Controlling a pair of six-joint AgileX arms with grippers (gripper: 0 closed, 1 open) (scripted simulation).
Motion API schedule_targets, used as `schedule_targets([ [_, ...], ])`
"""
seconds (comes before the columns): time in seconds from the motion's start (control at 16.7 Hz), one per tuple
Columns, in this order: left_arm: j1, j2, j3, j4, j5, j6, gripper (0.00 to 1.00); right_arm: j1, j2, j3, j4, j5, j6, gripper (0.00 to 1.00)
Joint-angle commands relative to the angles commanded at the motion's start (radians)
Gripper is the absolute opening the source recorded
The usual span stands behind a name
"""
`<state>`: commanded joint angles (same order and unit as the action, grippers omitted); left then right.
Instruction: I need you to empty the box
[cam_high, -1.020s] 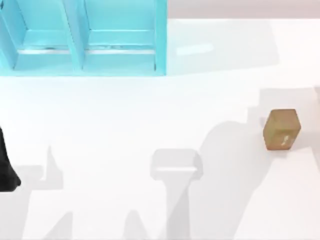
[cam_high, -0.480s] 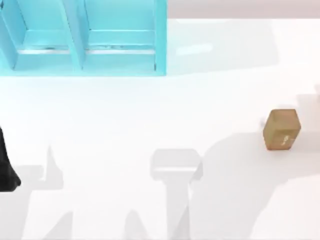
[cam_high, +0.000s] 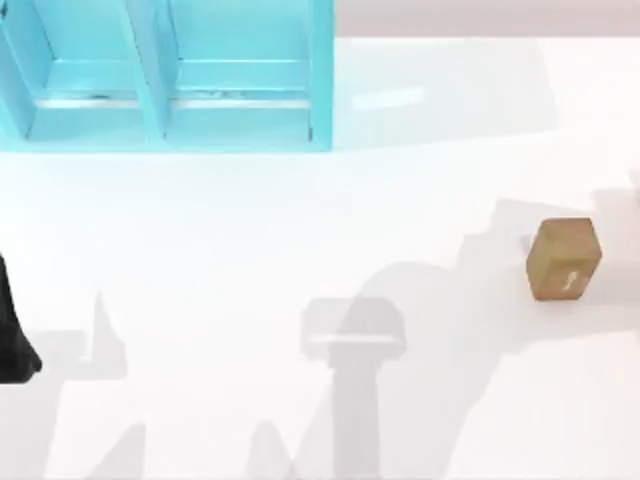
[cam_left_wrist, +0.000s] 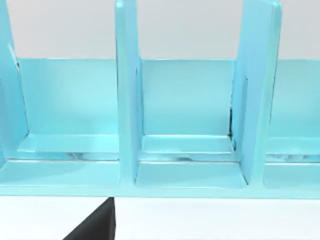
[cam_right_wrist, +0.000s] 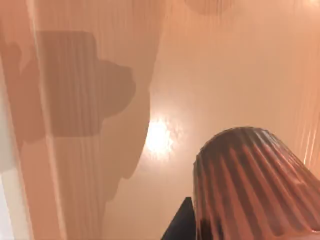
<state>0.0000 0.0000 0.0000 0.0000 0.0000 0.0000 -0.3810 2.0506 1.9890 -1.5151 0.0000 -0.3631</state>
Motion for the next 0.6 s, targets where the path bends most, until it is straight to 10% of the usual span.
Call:
schedule_targets([
  [0.6, 0.000, 0.000, 0.000, 0.000, 0.000, 0.000, 1.00, 0.744, -0.188, -0.456, 0.225, 0.001, 0.736, 0.00],
])
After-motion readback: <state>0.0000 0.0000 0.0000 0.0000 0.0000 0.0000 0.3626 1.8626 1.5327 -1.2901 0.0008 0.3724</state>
